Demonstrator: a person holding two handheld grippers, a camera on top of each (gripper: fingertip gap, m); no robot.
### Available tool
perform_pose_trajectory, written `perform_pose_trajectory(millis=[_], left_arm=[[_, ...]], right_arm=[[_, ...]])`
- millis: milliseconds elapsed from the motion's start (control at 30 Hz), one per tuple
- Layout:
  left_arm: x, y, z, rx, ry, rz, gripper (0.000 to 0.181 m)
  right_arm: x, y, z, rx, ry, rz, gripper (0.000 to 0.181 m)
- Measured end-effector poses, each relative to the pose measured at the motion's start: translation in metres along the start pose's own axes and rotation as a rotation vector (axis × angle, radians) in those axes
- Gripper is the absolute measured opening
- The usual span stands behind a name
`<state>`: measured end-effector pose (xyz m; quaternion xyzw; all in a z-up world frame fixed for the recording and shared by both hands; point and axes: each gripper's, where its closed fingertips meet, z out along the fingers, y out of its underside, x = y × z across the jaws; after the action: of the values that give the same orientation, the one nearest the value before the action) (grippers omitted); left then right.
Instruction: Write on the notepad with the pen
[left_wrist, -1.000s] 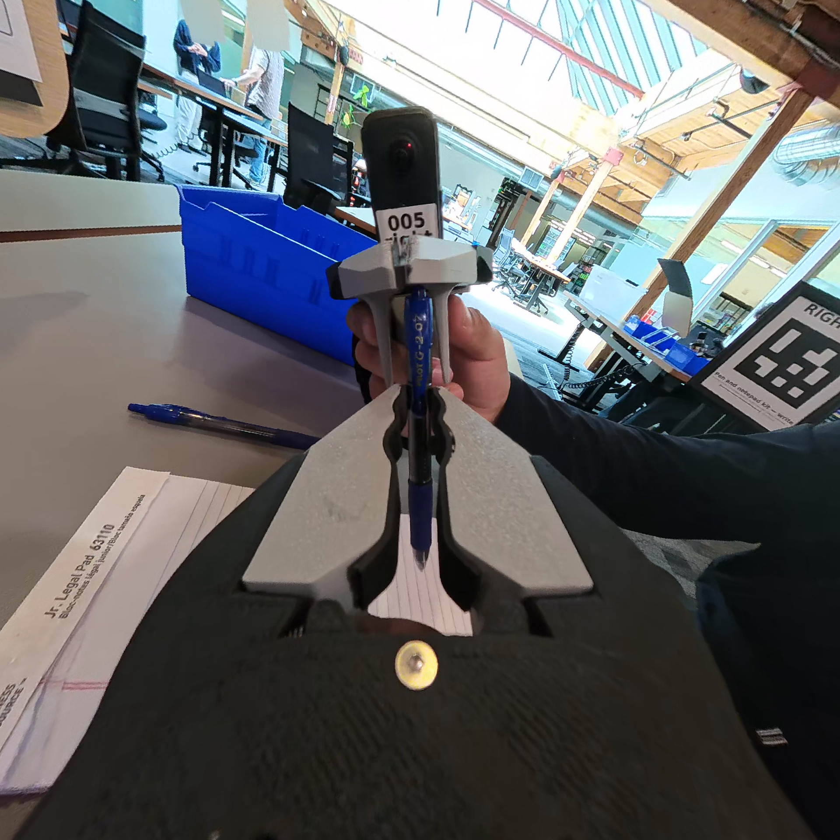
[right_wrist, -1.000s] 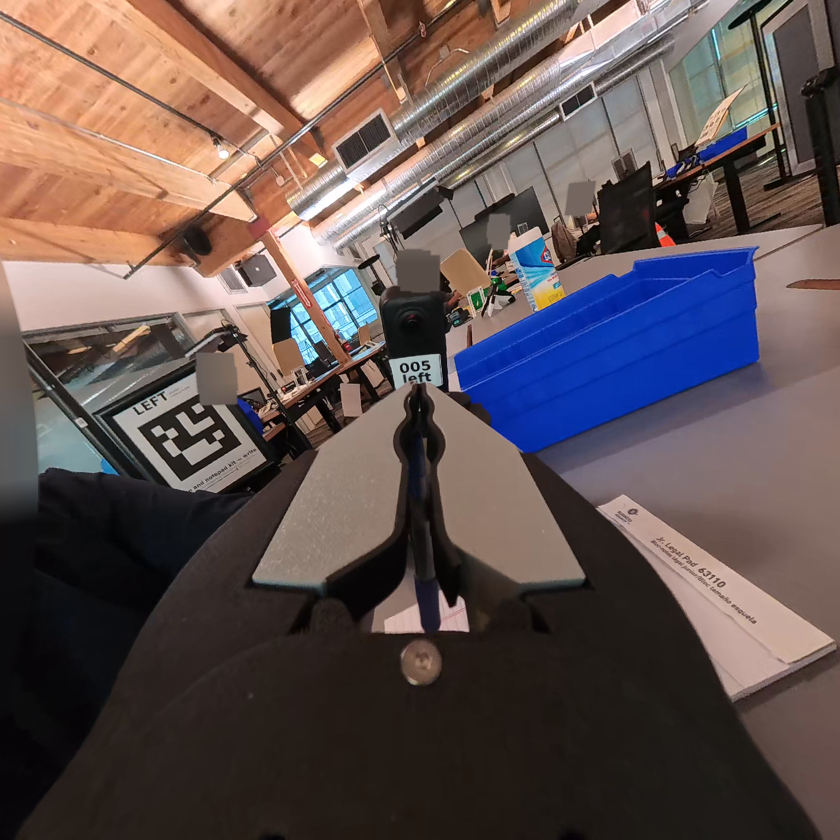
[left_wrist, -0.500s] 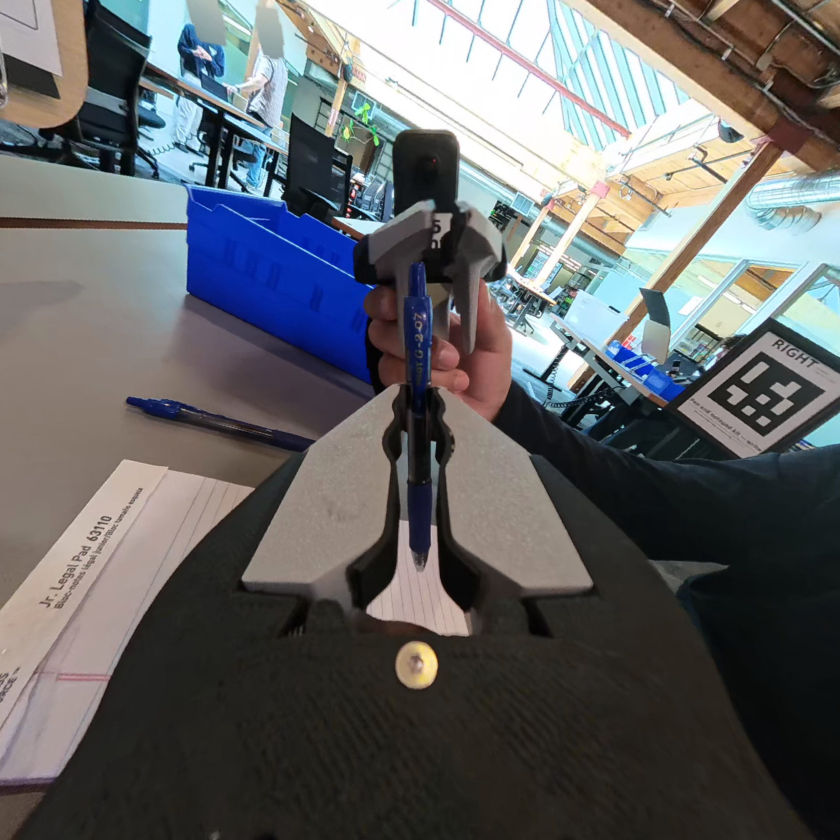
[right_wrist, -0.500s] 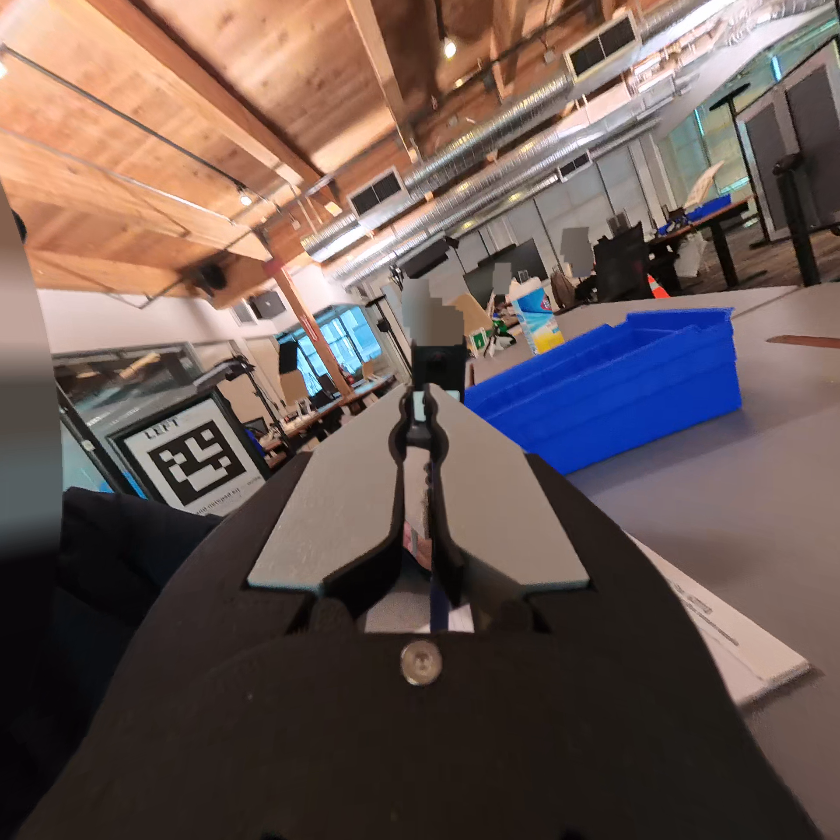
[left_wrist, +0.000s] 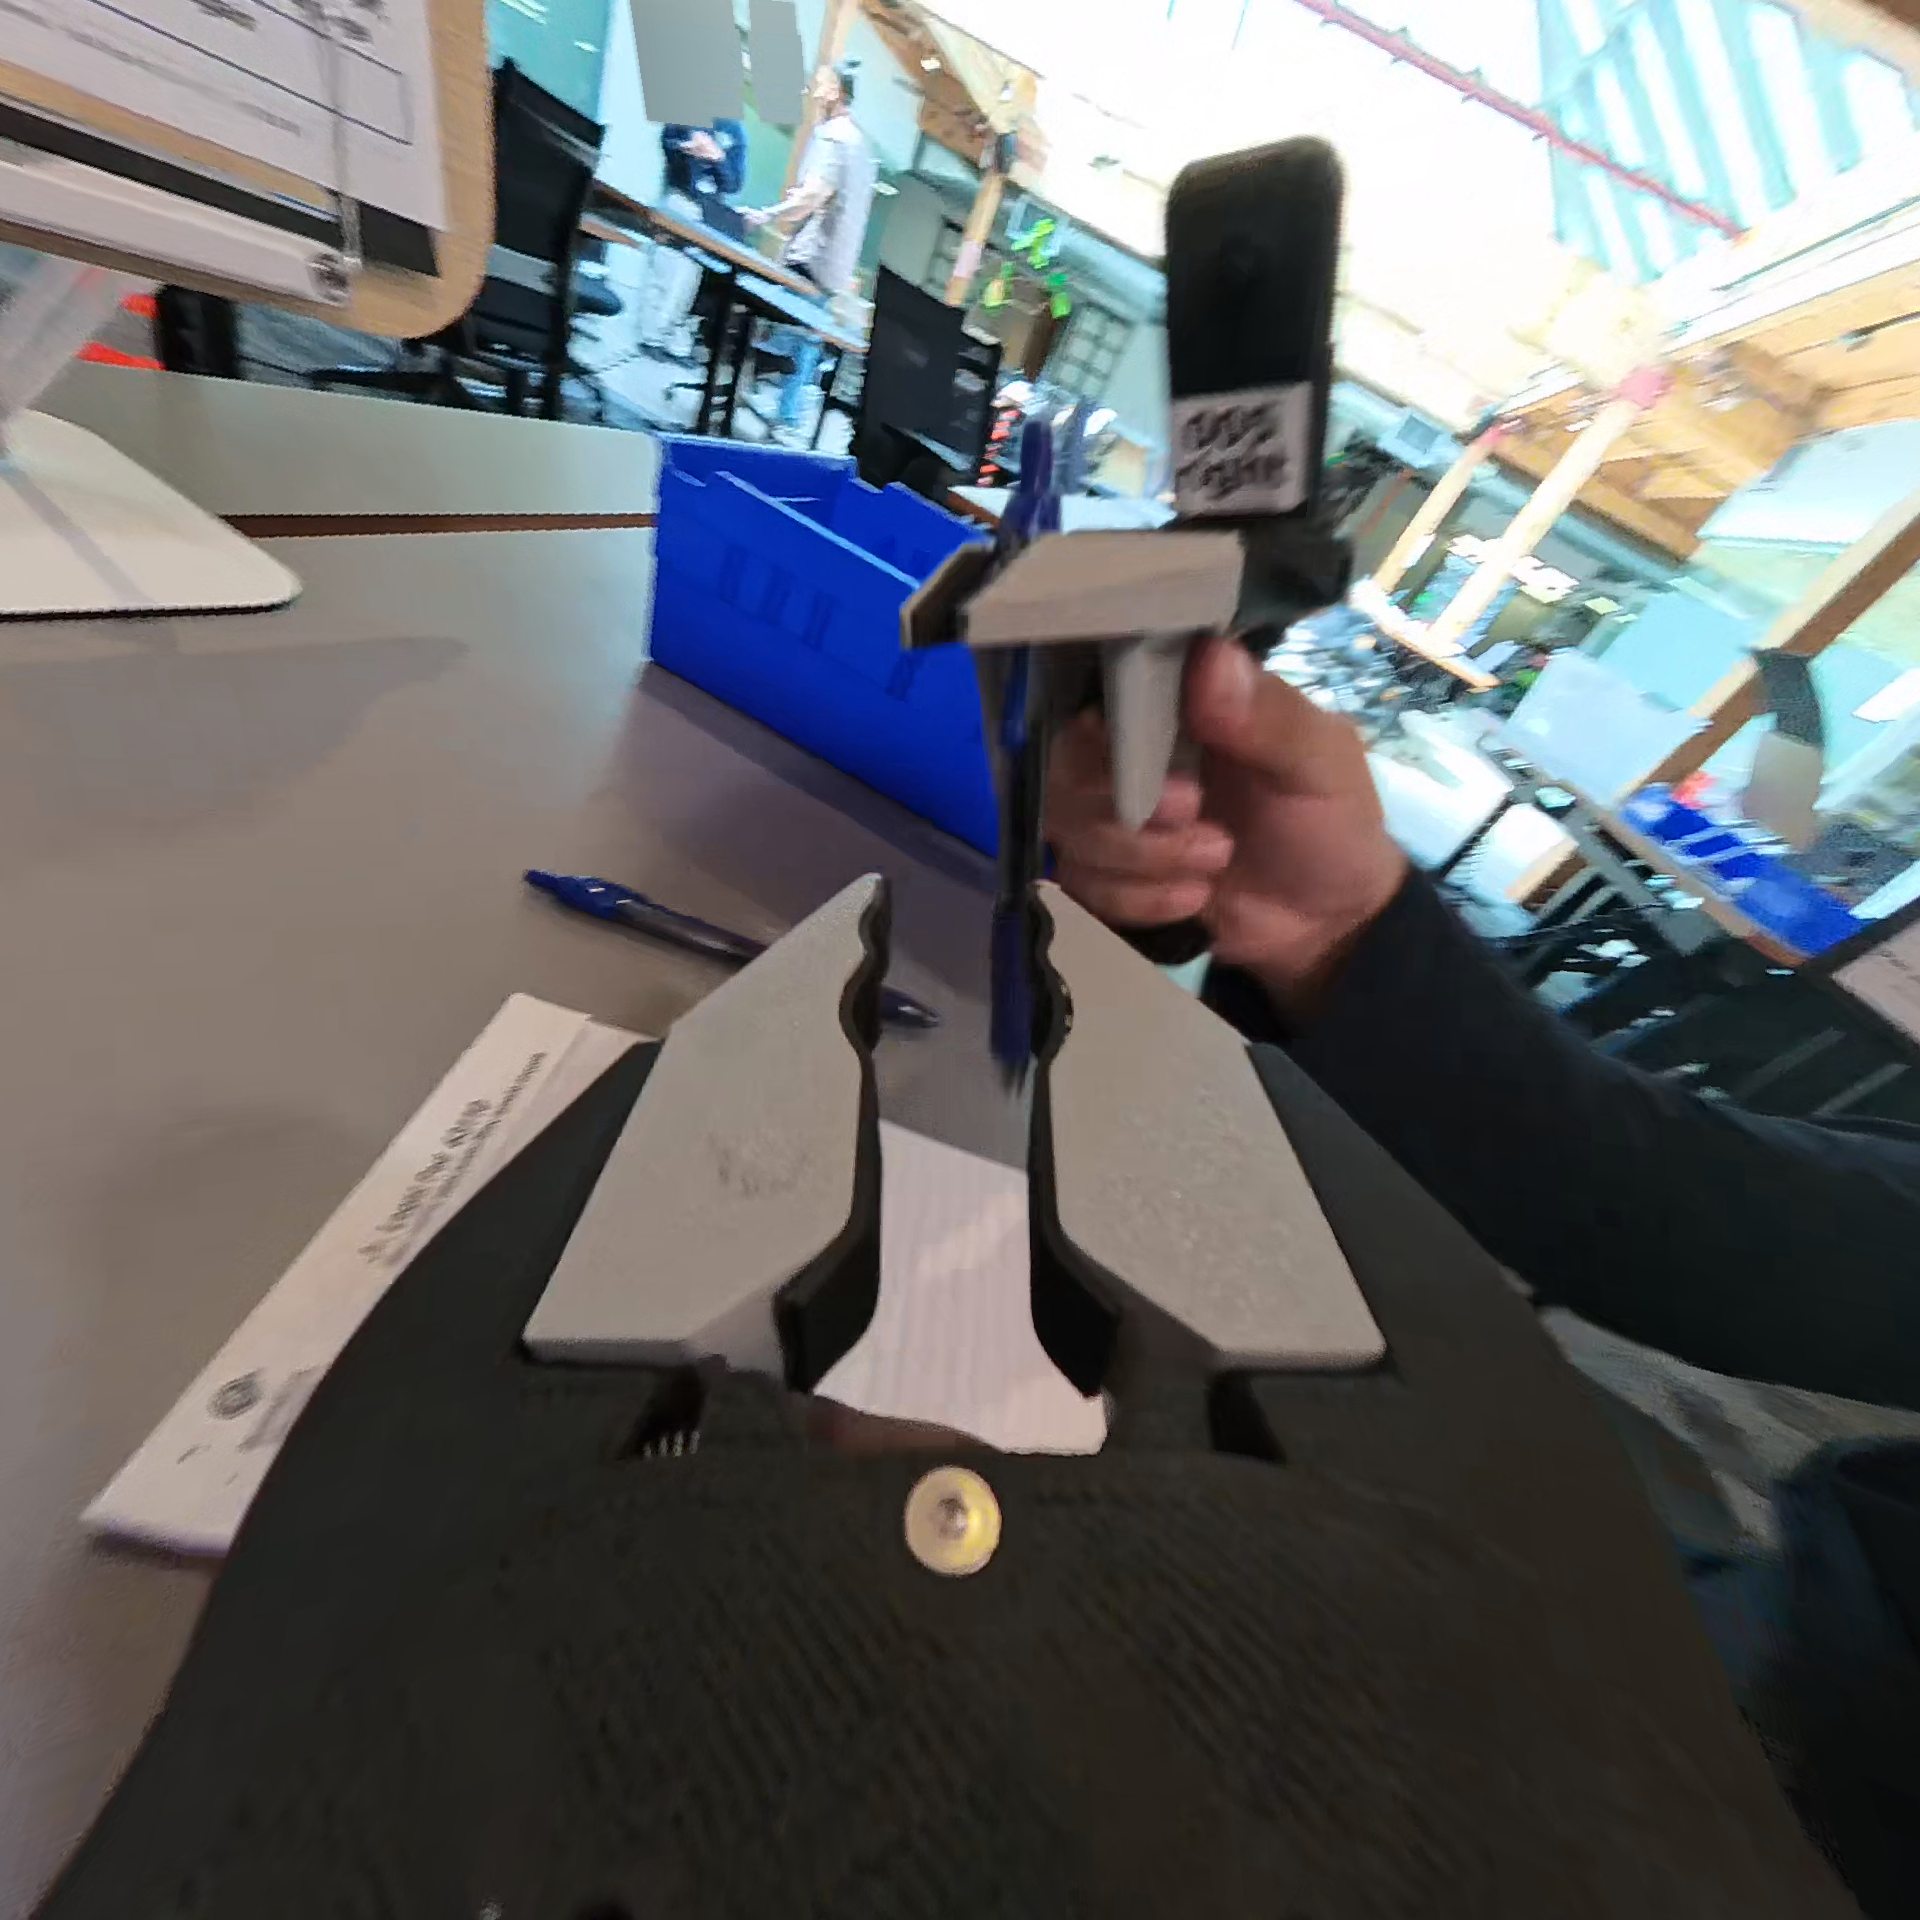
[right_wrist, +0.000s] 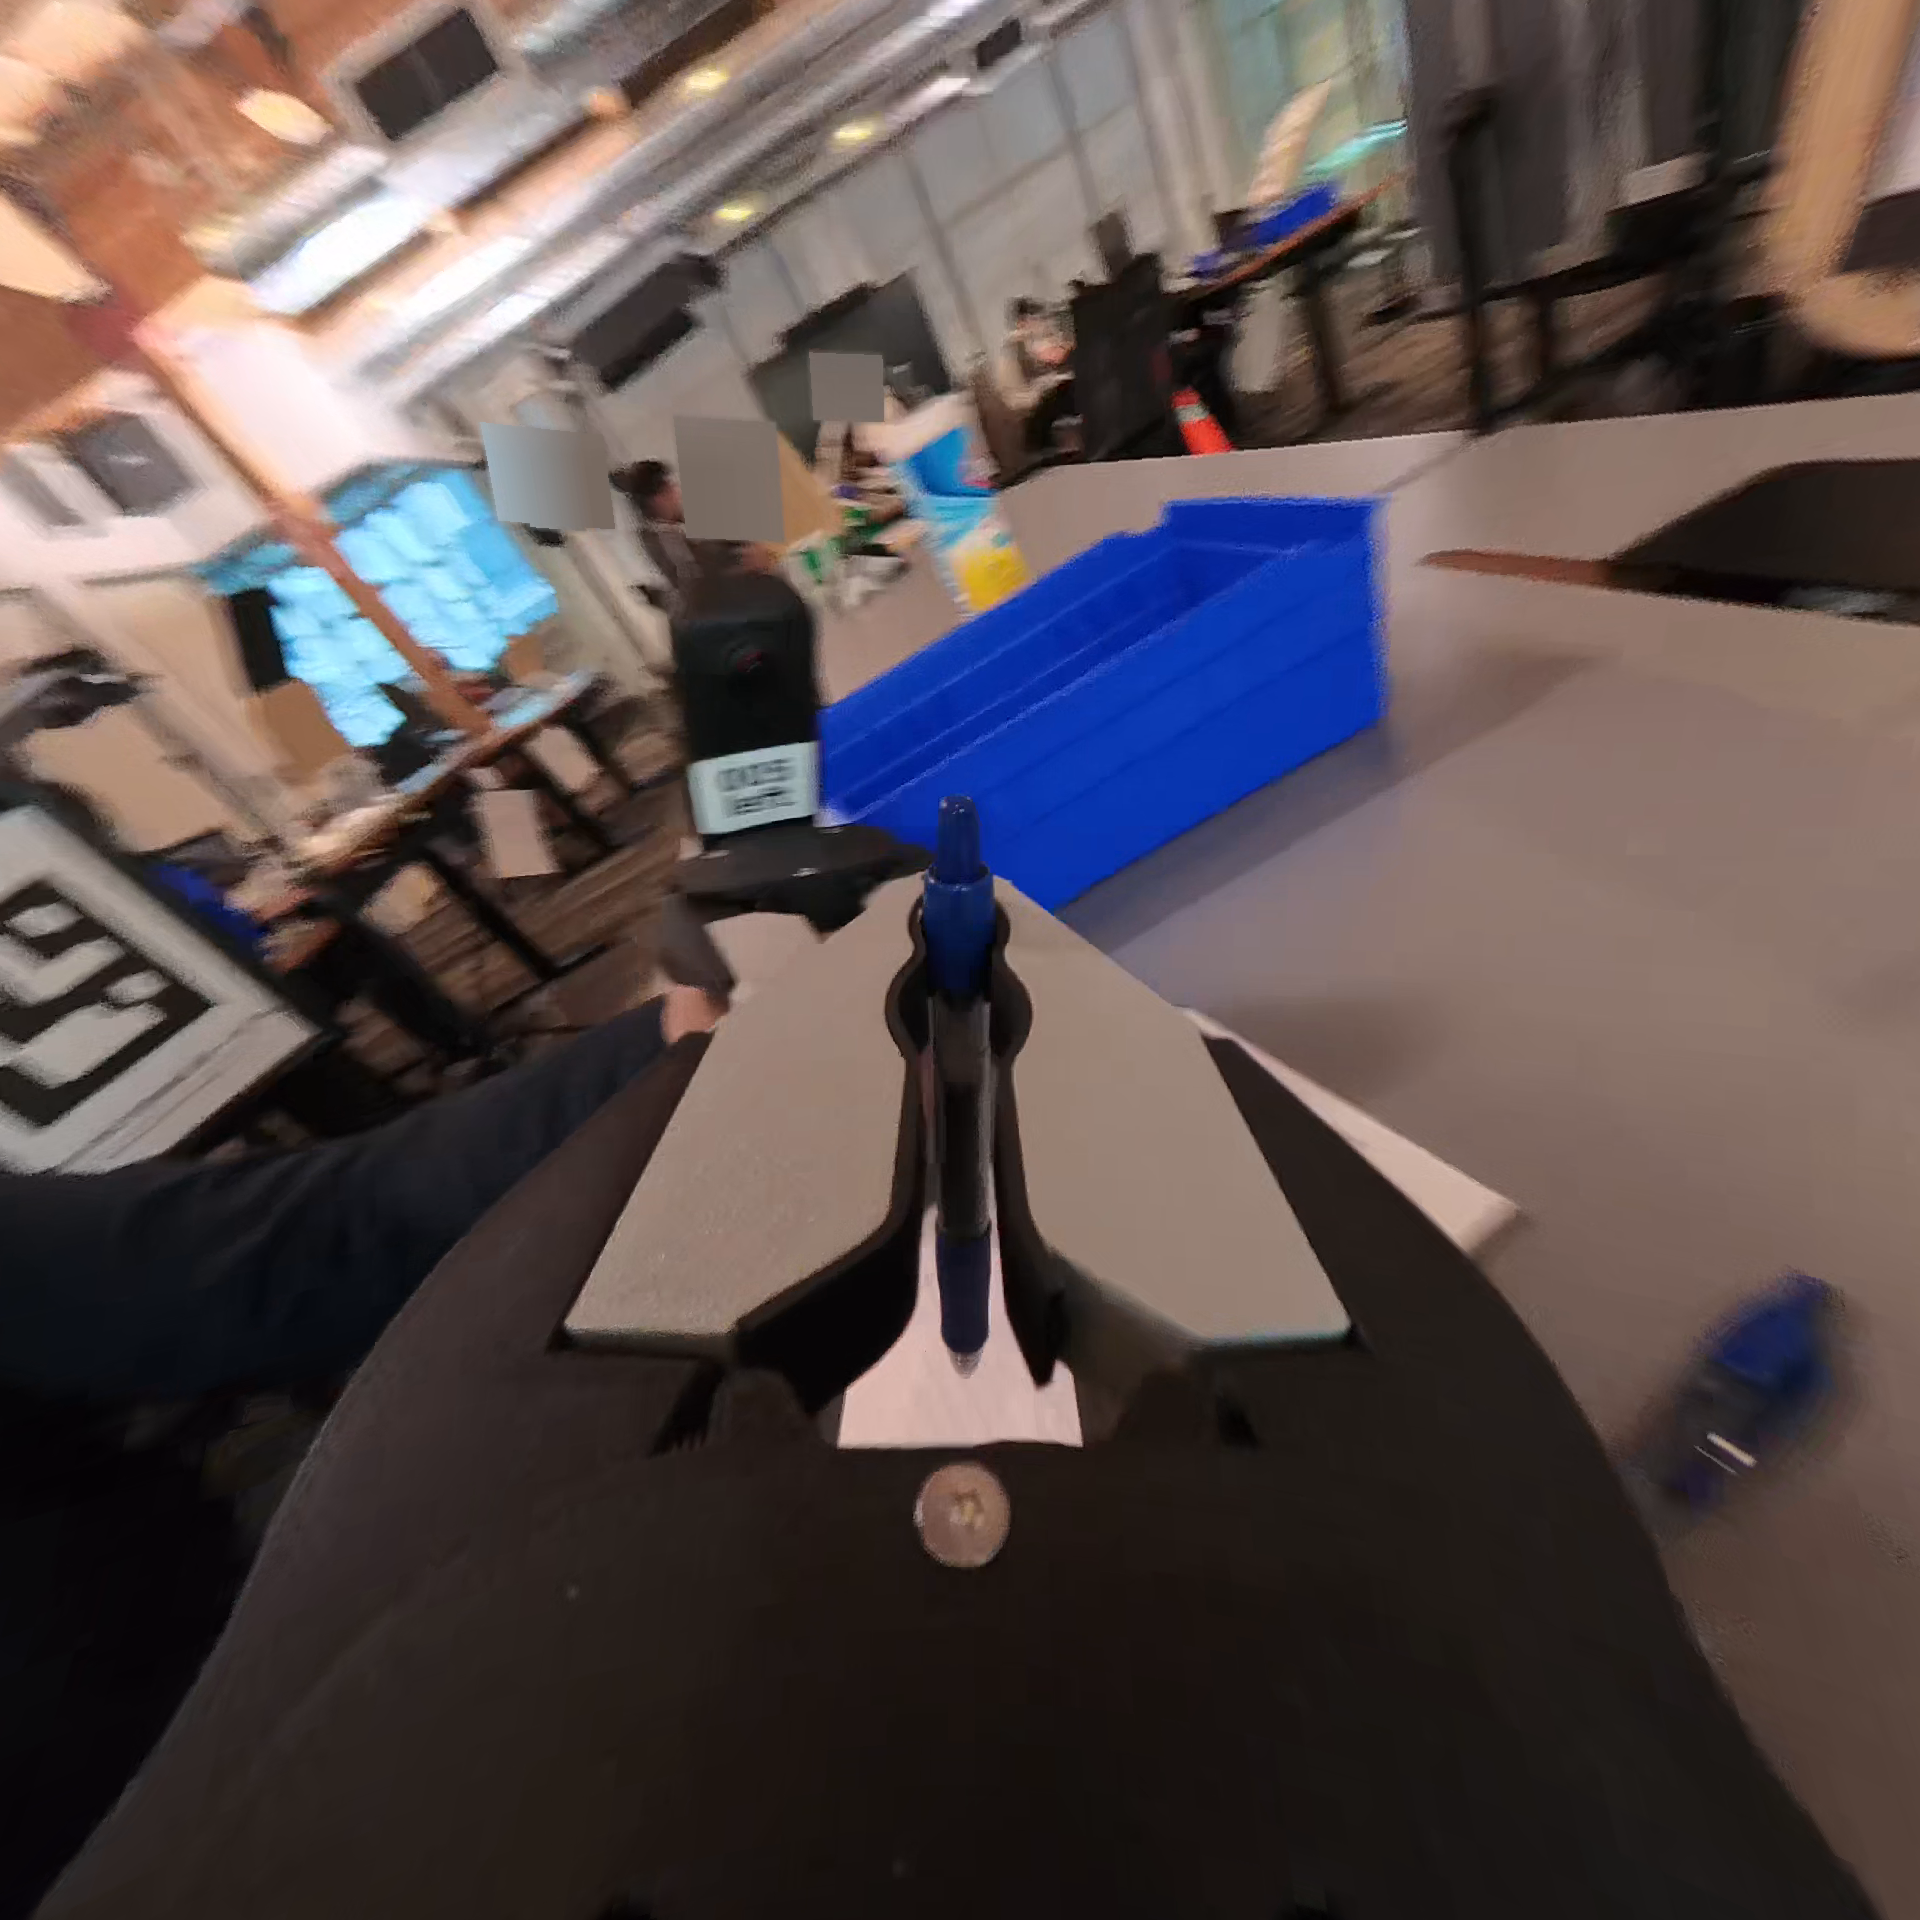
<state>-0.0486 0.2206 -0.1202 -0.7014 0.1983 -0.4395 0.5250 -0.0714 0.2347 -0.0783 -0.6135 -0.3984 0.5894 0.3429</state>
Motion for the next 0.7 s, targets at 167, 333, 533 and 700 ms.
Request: perform_pose_trajectory(millis=[167, 333, 533, 700], left_arm=[[-0.017, 0.002, -0.004, -0.032, -0.122, 0.046, 0.024], [-0.022, 0.010, -0.003, -0.079, -0.168, 0.094, 0.024], [-0.033, 0.021, -0.003, -0.141, -0.230, 0.122, 0.025], [-0.044, 0.019, -0.007, -0.134, -0.284, 0.085, 0.026]], right_arm=[[0.064, 0.004, -0.047, -0.418, 0.584, -0.141, 0.002], [0.127, 0.052, -0.085, -0.874, 0.881, -0.036, 0.002], [0.175, 0.091, -0.098, -1.004, 0.991, 0.014, 0.013], [0.156, 0.070, -0.094, -0.888, 0.973, -0.098, 0.016]])
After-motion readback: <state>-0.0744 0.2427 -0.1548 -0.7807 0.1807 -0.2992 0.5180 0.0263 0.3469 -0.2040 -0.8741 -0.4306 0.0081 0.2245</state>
